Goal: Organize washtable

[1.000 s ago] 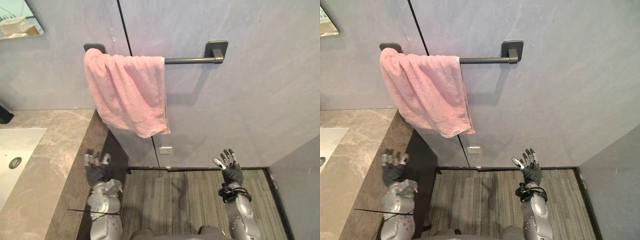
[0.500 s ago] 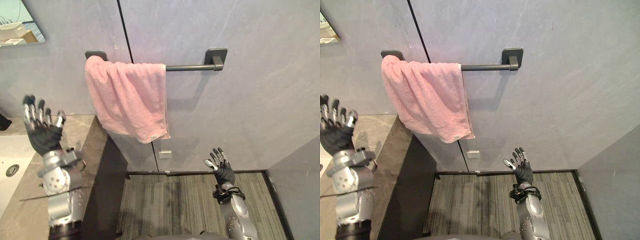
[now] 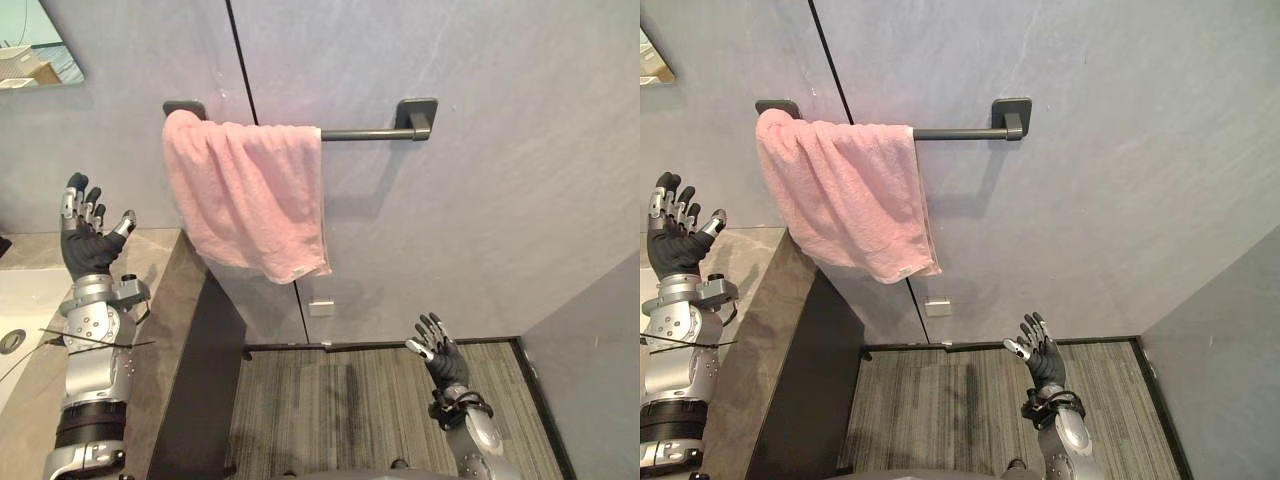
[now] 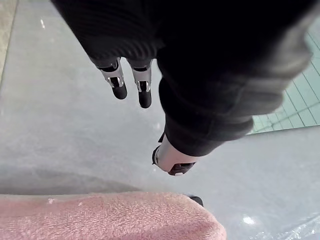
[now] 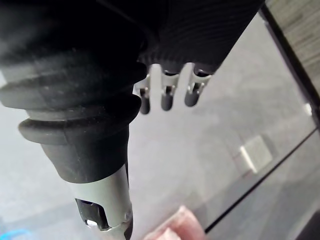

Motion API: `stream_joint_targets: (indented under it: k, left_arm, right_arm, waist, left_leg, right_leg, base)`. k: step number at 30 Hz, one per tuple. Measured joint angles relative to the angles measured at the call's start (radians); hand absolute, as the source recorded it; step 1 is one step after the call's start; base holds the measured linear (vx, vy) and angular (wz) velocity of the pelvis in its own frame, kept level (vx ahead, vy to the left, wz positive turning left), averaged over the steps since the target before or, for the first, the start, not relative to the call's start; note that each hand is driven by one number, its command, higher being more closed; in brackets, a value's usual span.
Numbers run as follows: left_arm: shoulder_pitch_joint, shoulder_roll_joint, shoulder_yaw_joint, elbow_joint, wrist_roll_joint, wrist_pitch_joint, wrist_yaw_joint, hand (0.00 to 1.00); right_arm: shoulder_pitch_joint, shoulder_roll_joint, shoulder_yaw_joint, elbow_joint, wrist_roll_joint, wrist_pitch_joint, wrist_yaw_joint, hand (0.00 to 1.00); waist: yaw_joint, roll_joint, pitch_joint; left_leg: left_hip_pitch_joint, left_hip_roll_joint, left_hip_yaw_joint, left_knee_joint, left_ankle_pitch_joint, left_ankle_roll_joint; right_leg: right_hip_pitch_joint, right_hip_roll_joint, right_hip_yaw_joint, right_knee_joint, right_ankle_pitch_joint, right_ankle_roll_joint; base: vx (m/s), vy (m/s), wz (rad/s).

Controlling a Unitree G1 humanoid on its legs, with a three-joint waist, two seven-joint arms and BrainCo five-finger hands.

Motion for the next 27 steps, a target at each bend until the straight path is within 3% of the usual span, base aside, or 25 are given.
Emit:
stream_joint_targets:
  k: [9, 14, 24, 25, 27]
  left_arm:
    - [-0.087, 0.045, -0.058, 0.144, -0.056, 0.030, -0.071, 0.00]
    - [-0.153, 0.062, -0.091, 0.208, -0.063, 0.051, -0.076, 0.00]
    - [-0.174, 0.071, -0.095, 0.265, -0.054, 0.073, -0.074, 0.00]
    - [-0.181, 0.071, -0.095, 0.273, -0.046, 0.084, -0.074, 1.00]
    - [-0.181, 0.071, -0.097, 0.273, -0.028, 0.093, -0.074, 1.00]
  right_arm:
    - [0.013, -0.002, 0.000, 0.000, 0.007, 0.007, 0.001, 0.00]
    - [0.011, -0.001, 0.000, 0.000, 0.008, 0.009, 0.002, 0.00]
    - [0.017, 0.003, -0.001, -0.004, 0.008, 0.027, 0.003, 0.00]
    - [0.016, 0.003, -0.001, -0.007, 0.008, 0.027, 0.003, 0.00]
    - [0.013, 0.003, -0.002, -0.013, 0.008, 0.028, 0.003, 0.00]
  waist:
    - [-0.005, -0.016, 0.002]
    - [-0.008, -0.036, 0.014]
    - [-0.012, -0.045, 0.038]
    - [-0.012, -0.046, 0.039]
    - [-0.014, -0.047, 0.041]
  left_leg:
    - [-0.017, 0.015, 0.052, -0.015, 0.005, -0.005]
    - [-0.027, 0.021, 0.064, -0.015, 0.006, -0.007]
    - [-0.012, 0.021, 0.096, -0.015, 0.006, -0.007]
    - [-0.014, 0.021, 0.101, -0.016, 0.005, -0.007]
    - [-0.013, 0.021, 0.106, -0.018, 0.005, -0.007]
  right_leg:
    - [-0.055, 0.021, 0.052, -0.001, 0.019, -0.011]
    - [-0.073, 0.028, 0.066, -0.001, 0.021, -0.013]
    - [-0.075, 0.033, 0.097, -0.010, 0.035, -0.017]
    - [-0.074, 0.034, 0.100, -0.021, 0.044, -0.016]
    - [-0.064, 0.035, 0.105, -0.047, 0.059, -0.015]
  base:
    - [-0.02, -0.009, -0.18]
    - [0.00, -0.011, -0.10]
    - [-0.01, -0.001, -0.09]
    - [-0.06, 0.000, -0.10]
    - [-0.04, 0.001, -0.08]
